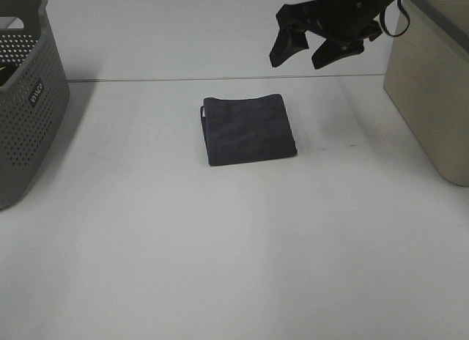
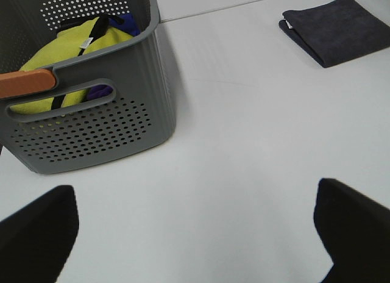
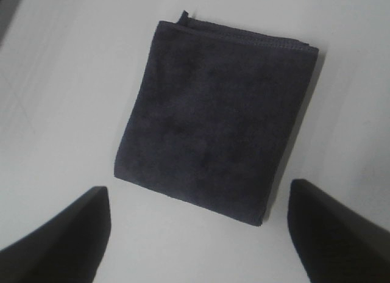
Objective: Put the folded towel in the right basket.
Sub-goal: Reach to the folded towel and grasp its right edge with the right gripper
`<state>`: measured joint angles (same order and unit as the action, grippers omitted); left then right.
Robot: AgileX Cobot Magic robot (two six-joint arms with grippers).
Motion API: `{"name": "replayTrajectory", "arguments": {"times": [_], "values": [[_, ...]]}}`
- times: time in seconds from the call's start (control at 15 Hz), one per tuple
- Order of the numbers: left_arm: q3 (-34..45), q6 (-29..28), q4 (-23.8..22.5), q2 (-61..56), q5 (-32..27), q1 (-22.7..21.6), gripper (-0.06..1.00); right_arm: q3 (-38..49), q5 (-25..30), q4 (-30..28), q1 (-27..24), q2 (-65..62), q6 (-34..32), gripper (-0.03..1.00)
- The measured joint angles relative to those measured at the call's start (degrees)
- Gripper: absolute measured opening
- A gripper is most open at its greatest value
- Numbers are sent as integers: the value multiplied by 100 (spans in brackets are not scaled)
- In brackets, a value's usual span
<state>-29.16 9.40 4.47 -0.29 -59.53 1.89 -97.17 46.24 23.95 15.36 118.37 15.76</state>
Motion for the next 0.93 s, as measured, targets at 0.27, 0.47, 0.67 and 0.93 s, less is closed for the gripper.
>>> {"name": "replayTrajectory", "arguments": {"times": [0.27,0.47,0.67,0.93], "values": [[0,0,0,0,0,0,99,-584,372,-206,0,888,-361,74],[0,0,0,0,0,0,99,-1054,682,-218,0,1352,-395,74],[0,0,0,0,0,0,99,-1656,1163,-178,0,1931,-395,74],[0,0,0,0,0,0,99,-2263,1318,-149,-23,2418,-395,74]]}}
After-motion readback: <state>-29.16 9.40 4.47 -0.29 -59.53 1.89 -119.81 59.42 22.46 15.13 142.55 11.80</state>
